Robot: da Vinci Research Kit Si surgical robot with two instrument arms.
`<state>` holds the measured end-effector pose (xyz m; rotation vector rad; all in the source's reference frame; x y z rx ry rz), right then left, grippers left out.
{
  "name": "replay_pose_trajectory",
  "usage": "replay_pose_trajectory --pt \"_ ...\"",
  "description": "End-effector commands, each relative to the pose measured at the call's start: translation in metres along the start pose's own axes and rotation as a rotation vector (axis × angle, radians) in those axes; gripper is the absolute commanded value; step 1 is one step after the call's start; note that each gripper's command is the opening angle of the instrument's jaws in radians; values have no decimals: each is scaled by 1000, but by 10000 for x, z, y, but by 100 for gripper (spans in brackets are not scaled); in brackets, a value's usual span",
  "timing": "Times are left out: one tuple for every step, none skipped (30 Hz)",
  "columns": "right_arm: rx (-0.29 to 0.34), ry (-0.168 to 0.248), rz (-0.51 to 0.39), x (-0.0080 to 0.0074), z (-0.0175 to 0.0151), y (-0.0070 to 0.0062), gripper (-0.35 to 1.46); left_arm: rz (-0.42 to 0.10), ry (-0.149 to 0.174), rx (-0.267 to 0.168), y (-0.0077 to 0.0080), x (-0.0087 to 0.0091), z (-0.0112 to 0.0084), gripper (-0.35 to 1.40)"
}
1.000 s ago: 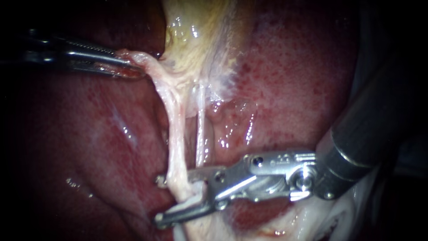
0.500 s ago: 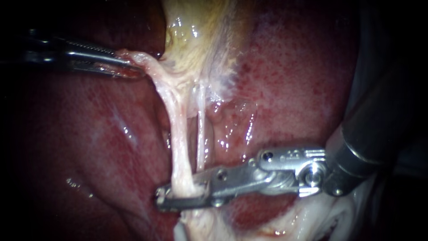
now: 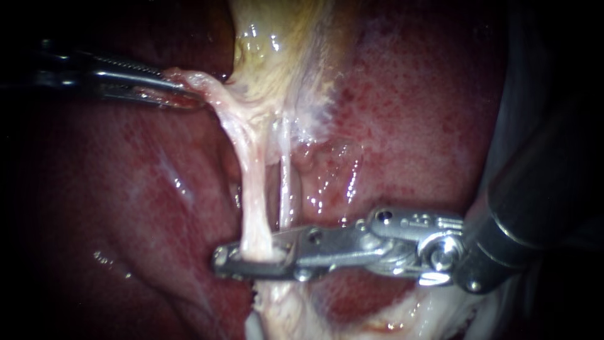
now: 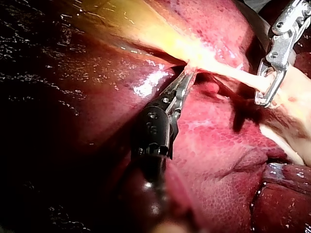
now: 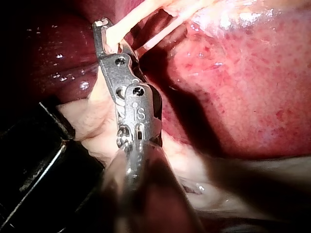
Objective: Clipping first clip left tube
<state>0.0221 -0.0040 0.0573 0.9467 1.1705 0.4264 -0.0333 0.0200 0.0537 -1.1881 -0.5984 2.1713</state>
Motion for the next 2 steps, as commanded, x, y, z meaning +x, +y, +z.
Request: replay_pose_trajectory --pt "0 0 -1 -2 1 1 -35 0 0 0 0 0 0 -35" --pt "-1 0 11 -2 0 2 -35 0 0 0 0 0 0 -35"
